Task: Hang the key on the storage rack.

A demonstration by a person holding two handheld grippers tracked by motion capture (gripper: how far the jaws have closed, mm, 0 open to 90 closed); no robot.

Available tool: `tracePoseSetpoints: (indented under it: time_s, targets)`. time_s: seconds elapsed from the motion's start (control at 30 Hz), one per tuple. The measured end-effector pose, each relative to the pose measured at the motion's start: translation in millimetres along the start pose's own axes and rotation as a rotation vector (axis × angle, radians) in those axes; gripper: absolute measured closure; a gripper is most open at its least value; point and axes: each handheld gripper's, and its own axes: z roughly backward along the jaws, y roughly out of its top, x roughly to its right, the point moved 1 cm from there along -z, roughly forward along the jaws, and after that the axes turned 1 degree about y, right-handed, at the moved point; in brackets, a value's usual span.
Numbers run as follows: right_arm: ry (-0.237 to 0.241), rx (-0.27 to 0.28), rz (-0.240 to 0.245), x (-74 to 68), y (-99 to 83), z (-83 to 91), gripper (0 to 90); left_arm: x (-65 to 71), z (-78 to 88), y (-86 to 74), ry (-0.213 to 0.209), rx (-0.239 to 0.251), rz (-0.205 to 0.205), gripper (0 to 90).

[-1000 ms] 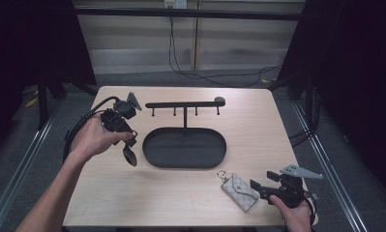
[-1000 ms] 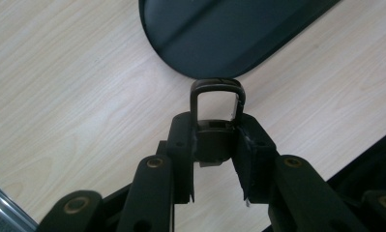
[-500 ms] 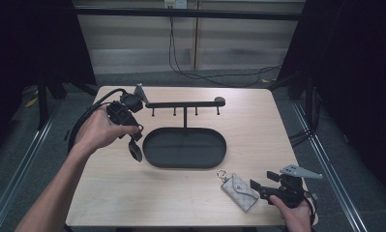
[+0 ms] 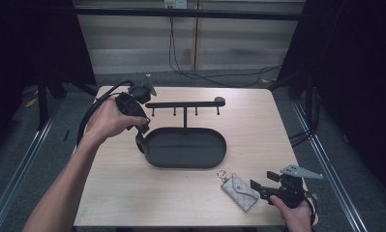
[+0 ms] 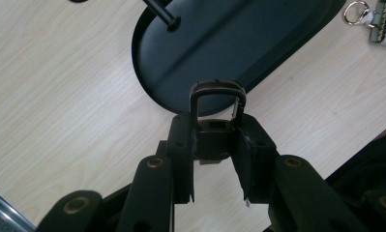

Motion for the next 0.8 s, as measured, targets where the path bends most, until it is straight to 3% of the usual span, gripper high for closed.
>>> tracePoseSetpoints:
  time_s: [0.17,0.53,0.57,0.7,0.73,0.8]
  targets:
    - [0.002,-0.001,0.004,0.5,-0.1,-0.2,19.2,-2.3,-5.3,13.5,-0.003,-0.027,0.013,70.8]
    - [0.01,0.002,0.0,0.3,-0.2,1.0,19.2,-13.5,-17.4,31.8,0.002,-0.062,0.104,70.8]
    - [0.01,0.002,0.0,0.3,-0.2,1.0,19.2,-15.9,-17.9,32.4,0.001,-0.066,0.096,70.8]
    - [0.012,0.001,0.001,0.3,-0.1,0.7,19.2,-21.4,-19.1,33.5,0.0,-0.052,0.112,70.8]
    - [0.012,0.001,0.002,0.3,-0.1,0.6,19.2,-21.5,-19.9,33.5,-0.008,-0.045,0.132,70.8]
    - [0.012,0.001,0.002,0.2,-0.1,0.7,19.2,-22.4,-20.6,34.4,-0.015,-0.048,0.121,70.7]
